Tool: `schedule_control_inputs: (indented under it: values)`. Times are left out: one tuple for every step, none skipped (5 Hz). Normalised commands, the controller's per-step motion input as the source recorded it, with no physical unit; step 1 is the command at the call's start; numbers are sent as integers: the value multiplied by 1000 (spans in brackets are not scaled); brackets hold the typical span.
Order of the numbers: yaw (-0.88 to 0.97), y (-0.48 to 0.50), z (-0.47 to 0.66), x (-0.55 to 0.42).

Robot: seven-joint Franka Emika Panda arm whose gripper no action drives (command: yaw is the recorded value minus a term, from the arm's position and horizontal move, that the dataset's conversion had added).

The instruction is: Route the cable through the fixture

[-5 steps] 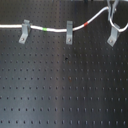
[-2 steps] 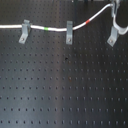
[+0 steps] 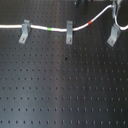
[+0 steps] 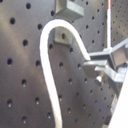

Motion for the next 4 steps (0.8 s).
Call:
schedule_control_inputs:
  values:
    - [-103,33,-191,46]
    - [-120,2,-274,70]
    - [-106,6,-325,68]
    - [0,368,4,118]
